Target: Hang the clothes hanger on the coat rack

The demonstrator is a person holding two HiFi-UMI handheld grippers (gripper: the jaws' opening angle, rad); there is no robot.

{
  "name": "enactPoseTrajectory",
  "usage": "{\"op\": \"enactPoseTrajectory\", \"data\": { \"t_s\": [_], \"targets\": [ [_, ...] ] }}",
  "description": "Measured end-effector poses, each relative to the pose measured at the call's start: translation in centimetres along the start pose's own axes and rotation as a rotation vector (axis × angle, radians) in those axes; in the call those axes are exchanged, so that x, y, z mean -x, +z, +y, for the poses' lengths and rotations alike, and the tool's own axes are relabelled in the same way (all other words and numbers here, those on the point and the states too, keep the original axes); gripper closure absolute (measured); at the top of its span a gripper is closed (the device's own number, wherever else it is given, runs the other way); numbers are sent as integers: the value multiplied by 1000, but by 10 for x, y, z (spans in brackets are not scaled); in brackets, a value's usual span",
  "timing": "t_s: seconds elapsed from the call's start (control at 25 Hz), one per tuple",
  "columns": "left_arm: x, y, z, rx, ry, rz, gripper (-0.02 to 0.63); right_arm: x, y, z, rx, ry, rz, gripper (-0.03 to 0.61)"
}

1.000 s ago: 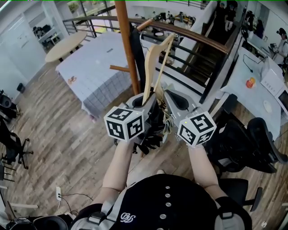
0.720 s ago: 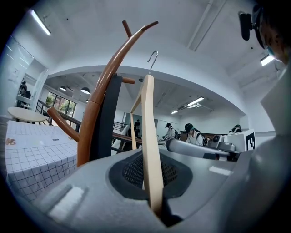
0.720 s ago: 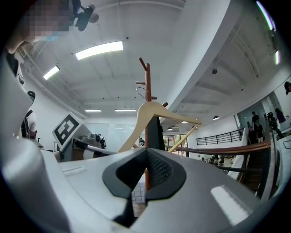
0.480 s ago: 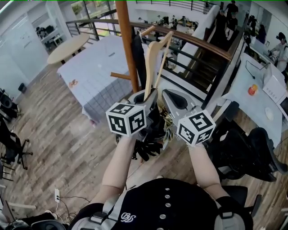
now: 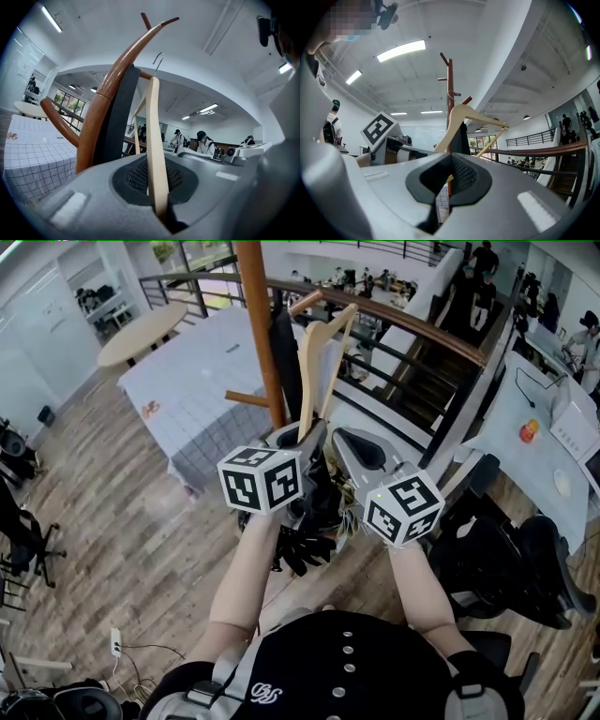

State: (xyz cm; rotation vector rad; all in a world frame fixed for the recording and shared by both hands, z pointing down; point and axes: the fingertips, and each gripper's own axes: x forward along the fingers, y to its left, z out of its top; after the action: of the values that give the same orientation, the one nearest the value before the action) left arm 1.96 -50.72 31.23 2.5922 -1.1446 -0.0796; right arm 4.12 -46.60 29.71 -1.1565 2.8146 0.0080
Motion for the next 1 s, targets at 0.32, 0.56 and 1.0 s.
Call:
{"op": "enactPoseTrajectory", "data": {
  "t_s": [0.32,0.56,1.0],
  "targets": [
    [-14,2,17,60,17,13,612,-5,-9,-8,-48,-3,-11,584],
    [-20,-5,20,116,6,11,612,-3,-23,-7,-49,1,20,584],
    [-25,-14,24,151,11,25,606,2,-35,-14,-70,-22,31,584]
  ]
}}
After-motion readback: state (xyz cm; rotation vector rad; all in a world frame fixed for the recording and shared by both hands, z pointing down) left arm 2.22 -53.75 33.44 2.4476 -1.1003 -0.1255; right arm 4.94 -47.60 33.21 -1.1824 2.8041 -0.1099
